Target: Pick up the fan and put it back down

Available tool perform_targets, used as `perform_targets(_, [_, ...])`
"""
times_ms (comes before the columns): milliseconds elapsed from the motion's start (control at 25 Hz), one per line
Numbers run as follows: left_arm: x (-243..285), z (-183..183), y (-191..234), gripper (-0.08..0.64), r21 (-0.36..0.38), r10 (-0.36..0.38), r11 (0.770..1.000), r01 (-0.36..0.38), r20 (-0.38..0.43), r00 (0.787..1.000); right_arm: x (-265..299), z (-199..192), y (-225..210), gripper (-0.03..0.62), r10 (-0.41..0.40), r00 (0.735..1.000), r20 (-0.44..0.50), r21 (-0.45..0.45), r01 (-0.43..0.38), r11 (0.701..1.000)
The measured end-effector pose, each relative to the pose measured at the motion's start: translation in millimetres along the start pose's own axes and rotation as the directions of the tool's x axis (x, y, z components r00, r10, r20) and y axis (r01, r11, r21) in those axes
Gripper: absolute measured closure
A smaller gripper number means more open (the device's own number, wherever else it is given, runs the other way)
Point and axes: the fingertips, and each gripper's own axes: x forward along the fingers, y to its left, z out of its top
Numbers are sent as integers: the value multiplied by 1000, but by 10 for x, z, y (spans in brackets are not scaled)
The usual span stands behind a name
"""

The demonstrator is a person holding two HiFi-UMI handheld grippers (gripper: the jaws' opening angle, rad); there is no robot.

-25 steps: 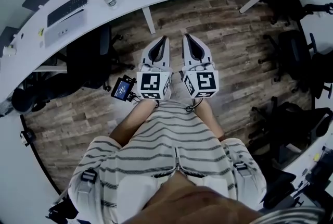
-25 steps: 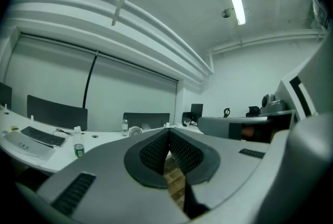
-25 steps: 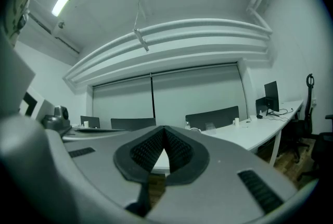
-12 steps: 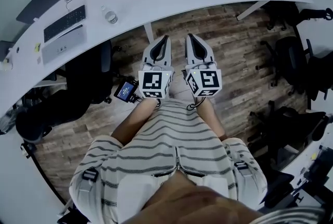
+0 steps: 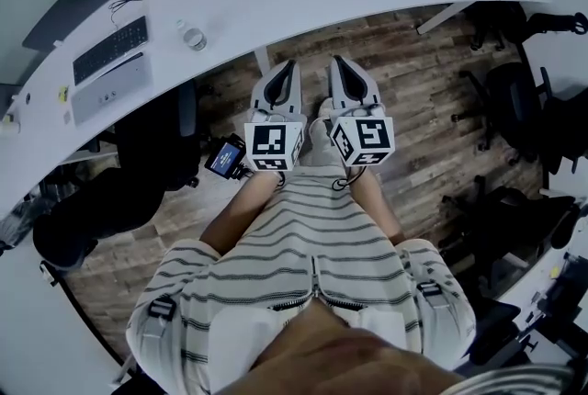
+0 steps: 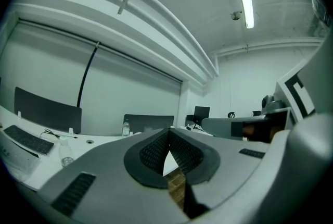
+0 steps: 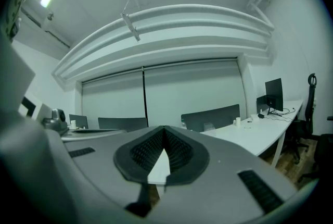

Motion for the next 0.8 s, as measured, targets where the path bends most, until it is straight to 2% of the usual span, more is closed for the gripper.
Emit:
perform_targets(400, [585,32,178,554,39,17,999,-17,0,1000,526,16,-325,581,22,1000,21,14,-23,1000])
perform_targets(800, [1527,68,352,554,57,30,998,-29,-4,1000,1327,78,-853,581,57,998,21,11,-57,998])
